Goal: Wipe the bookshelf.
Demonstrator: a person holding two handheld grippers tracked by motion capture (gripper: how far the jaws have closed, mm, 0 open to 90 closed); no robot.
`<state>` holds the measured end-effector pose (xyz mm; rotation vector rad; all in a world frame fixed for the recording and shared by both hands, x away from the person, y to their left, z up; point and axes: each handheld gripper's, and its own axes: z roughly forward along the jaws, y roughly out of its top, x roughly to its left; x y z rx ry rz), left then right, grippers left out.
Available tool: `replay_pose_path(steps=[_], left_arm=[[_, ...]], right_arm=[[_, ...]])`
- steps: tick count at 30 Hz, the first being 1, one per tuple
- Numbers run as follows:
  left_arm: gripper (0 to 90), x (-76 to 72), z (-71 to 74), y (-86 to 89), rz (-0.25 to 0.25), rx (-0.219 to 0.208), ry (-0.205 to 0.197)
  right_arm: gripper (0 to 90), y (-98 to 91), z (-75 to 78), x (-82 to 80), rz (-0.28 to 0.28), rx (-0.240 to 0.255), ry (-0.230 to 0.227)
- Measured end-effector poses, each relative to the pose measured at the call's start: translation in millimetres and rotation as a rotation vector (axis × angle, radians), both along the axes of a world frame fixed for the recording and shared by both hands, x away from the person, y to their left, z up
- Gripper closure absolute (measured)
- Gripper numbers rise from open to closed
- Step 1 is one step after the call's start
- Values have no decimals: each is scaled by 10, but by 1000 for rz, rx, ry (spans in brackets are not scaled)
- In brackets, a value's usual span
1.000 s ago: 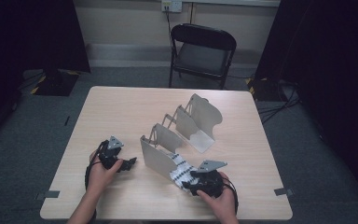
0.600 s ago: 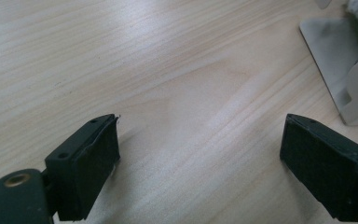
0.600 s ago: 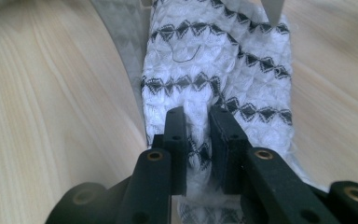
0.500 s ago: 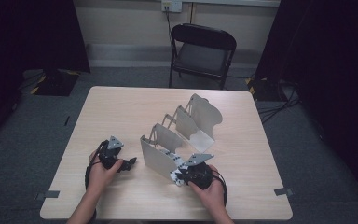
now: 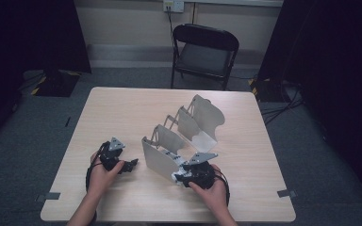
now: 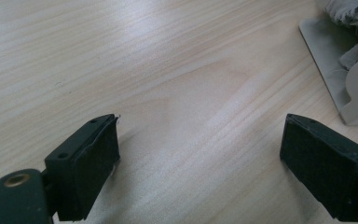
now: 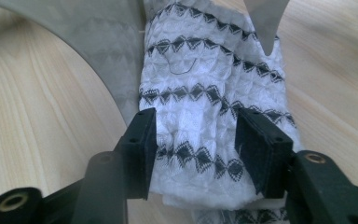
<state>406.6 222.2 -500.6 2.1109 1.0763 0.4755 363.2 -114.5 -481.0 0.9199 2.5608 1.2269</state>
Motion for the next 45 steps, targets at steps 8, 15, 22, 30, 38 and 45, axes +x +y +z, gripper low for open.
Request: replay_pose_path(steps=[8,15,22,30,38,45], left_arm=[[114,-8,-2,-3,0,-5,1],[114,-9,-4,-4,2,-6,-1],[114,-19,-4,-5,7,-5,0],[115,-22,-3,-3,4,-4,-2],[115,-27,-3,-3,5,-6,-2],[115,-27,-3,-2,5,-5,-1]], right_arm=[[565,95,-55,49,8,-37,-5],[585,222,-53,144,15,-42,-27],[592,309,-73,171,8,-44,-37],[597,309,-89,176,5,-36,-49],[612,322,-105,210,1,-17,-44],[705,247,-94,147,32,-21,-27]])
